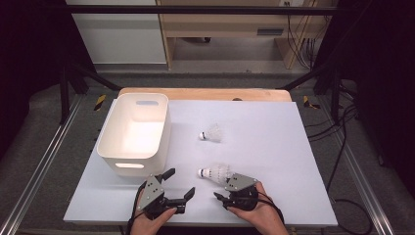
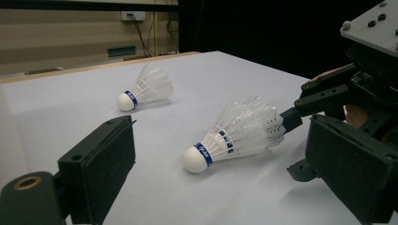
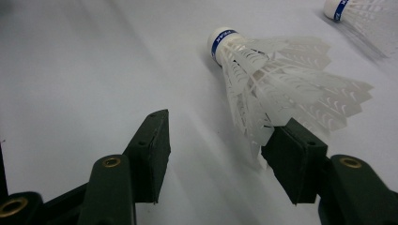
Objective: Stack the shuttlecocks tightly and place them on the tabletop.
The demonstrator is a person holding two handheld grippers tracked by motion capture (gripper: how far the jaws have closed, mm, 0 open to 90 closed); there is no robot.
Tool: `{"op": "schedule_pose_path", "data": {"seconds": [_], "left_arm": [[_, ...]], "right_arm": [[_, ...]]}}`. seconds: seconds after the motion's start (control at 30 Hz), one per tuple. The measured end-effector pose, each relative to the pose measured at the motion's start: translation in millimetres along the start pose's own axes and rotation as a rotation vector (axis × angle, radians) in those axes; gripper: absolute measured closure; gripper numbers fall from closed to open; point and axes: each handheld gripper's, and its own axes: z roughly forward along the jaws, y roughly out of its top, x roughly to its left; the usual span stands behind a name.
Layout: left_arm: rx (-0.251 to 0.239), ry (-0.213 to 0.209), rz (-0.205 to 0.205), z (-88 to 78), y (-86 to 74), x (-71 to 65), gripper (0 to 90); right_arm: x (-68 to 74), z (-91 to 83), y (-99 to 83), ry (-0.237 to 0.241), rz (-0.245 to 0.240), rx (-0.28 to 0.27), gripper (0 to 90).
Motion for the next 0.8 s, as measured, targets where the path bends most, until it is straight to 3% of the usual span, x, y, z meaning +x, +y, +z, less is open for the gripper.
{"op": "schedule_pose_path", "data": {"seconds": [0.8], "left_arm": [[-0.003,0.002,-0.002,-0.6,0.3,1.1,8.7]], "right_arm": [[-3.8,0.6,-2.2,-0.049,-0.005,0.016,35.4]]}}
